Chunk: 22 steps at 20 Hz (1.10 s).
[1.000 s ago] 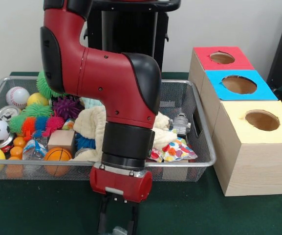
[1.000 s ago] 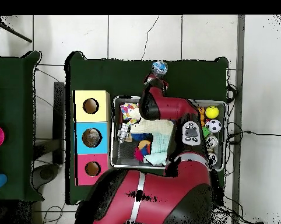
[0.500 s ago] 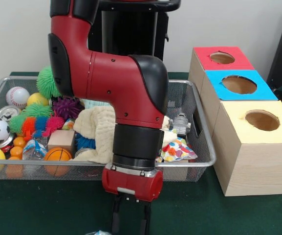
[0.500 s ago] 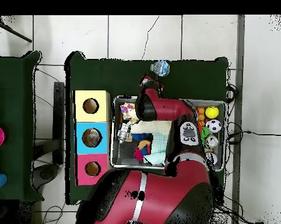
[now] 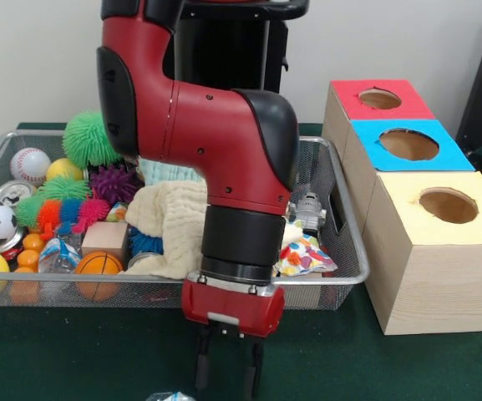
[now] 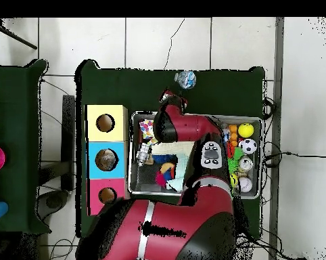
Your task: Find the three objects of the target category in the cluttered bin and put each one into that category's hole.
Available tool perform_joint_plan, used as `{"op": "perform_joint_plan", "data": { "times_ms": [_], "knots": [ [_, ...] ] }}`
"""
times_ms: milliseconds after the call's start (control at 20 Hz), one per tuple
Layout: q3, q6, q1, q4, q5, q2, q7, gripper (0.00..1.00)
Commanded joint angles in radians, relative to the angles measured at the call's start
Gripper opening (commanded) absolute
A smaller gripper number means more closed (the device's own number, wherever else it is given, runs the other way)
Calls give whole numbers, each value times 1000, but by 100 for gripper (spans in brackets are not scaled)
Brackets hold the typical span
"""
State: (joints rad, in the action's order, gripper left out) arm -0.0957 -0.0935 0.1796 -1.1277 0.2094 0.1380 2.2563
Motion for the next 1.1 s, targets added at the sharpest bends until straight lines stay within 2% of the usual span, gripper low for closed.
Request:
{"op": "perform_joint_plan", "data": {
  "times_ms": [50, 600, 800, 850, 1100],
  "knots": [
    [-96, -3, -16, 0, -36, -53, 90, 100],
    [-109, -16, -12, 14, -55, -58, 99, 100],
    [-47, -72, 14, -1, -34, -49, 112, 100],
    [-10, -79, 31, -11, -19, -42, 116, 100],
    [39, -98, 45, -33, -2, -30, 125, 100]
  ]
}}
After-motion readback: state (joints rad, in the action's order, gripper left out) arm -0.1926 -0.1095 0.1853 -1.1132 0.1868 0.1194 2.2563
